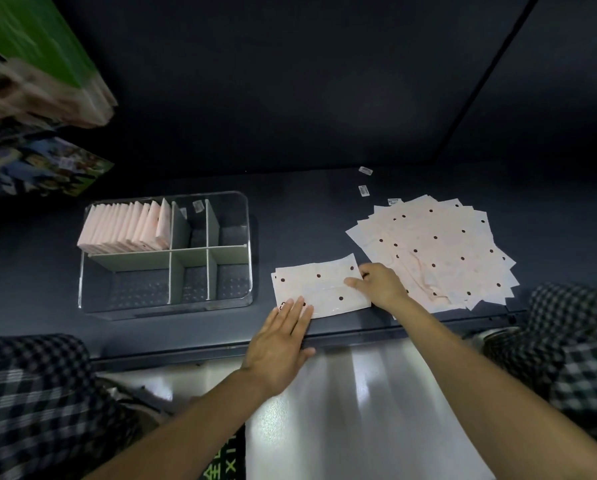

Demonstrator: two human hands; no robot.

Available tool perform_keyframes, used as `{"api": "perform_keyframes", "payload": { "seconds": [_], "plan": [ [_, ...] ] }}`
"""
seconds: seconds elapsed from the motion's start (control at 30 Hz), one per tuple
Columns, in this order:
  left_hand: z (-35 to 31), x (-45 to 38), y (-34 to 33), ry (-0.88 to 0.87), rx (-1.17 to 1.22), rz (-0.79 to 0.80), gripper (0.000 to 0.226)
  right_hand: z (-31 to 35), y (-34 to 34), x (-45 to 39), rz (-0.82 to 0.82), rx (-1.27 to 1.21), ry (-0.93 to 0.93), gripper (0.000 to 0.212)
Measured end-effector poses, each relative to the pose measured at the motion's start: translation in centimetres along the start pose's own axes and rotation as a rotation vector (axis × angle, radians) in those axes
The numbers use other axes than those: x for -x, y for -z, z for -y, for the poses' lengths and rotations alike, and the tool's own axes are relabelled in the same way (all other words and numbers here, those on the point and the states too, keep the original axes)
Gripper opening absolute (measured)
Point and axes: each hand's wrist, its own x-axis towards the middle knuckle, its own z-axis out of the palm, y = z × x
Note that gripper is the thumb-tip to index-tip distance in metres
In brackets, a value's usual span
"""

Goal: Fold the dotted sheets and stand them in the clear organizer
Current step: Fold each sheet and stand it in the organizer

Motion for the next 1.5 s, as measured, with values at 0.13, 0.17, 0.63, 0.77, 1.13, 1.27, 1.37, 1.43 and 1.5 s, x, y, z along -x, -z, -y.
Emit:
{"api": "perform_keyframes", "payload": {
  "seconds": [0.13,0.17,0.63,0.77,1.13,1.27,1.37,1.43,1.5],
  "plan": [
    [-0.4,0.6,0.0,-0.042,-0.076,0.046,0.068,0.3,-0.1,0.2,-0.001,0.006,0.0,0.044],
    [-0.4,0.8,-0.1,-0.046,-0.081,0.057,0.068,0.4,-0.2,0.3,-0.006,0.005,-0.014,0.043],
    [0.1,1.0,-0.6,-0.022,-0.085,0.114,0.073,1.4,-4.3,7.9,-0.281,0.46,0.812,0.027],
    [0.3,0.8,-0.5,-0.014,-0.106,0.11,0.071,-0.7,-4.7,9.0,-0.264,0.645,0.867,0.038],
    [1.9,0.0,0.4,0.011,-0.042,0.101,0.062,-3.3,-0.9,7.2,-0.436,0.513,0.748,0.029],
    [1.9,-0.1,0.5,0.013,-0.007,0.088,0.058,-2.2,-0.9,5.6,-0.306,0.532,0.877,0.034],
    [1.7,-0.2,0.7,0.015,0.012,0.066,0.056,-2.3,-0.6,4.7,-0.264,0.645,0.994,0.039],
    [1.6,-0.2,0.8,0.014,-0.006,0.052,0.055,-2.5,0.0,4.2,-0.232,0.708,1.035,0.047],
    [1.6,-0.4,0.9,0.027,-0.024,0.015,0.058,-2.5,0.3,3.9,-0.216,0.743,1.041,0.043]
  ]
}}
